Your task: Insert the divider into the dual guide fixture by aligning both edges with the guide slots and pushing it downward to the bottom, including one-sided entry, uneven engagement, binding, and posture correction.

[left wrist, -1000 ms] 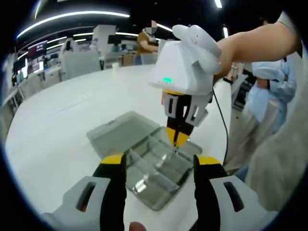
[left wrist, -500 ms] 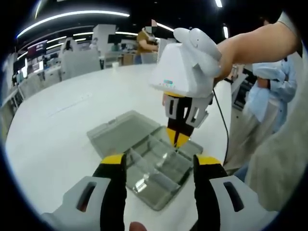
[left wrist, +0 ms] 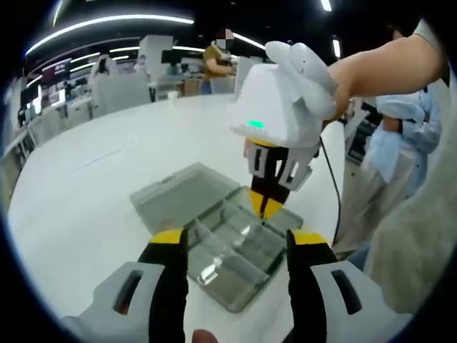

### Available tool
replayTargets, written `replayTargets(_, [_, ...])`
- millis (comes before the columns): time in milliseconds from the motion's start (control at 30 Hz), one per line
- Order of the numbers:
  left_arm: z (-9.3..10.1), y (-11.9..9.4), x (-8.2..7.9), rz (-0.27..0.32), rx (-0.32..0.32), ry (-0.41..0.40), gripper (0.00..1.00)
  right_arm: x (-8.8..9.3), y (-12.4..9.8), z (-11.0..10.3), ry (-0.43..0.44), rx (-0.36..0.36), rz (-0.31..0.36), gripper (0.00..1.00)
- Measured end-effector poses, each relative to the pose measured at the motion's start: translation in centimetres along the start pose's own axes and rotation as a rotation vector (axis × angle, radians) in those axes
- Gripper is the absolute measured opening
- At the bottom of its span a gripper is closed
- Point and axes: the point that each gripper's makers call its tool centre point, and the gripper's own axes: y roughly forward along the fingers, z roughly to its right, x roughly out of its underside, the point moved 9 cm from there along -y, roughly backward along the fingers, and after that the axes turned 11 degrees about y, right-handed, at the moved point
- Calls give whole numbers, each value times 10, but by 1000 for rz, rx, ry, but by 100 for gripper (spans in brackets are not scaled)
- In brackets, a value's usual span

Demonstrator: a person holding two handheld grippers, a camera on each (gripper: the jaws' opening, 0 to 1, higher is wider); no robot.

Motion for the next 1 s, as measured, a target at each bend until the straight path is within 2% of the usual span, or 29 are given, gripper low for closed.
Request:
replayTargets(400, [-3, -3, 1, -4, -7, -3, 54, 1, 0, -1, 8, 13, 19, 0])
replayTargets(733, [-8, -7, 5, -16, -20, -8, 55, 8, 4, 1, 60, 10, 65, 0])
replayTargets(867, [-10, -9, 5, -21, -23, -8, 55, 12, 5, 1, 67, 16, 93, 6])
replayTargets(1000, [-10, -10, 6, -30, -21, -5, 55, 14, 2, 4, 90, 16, 127, 8])
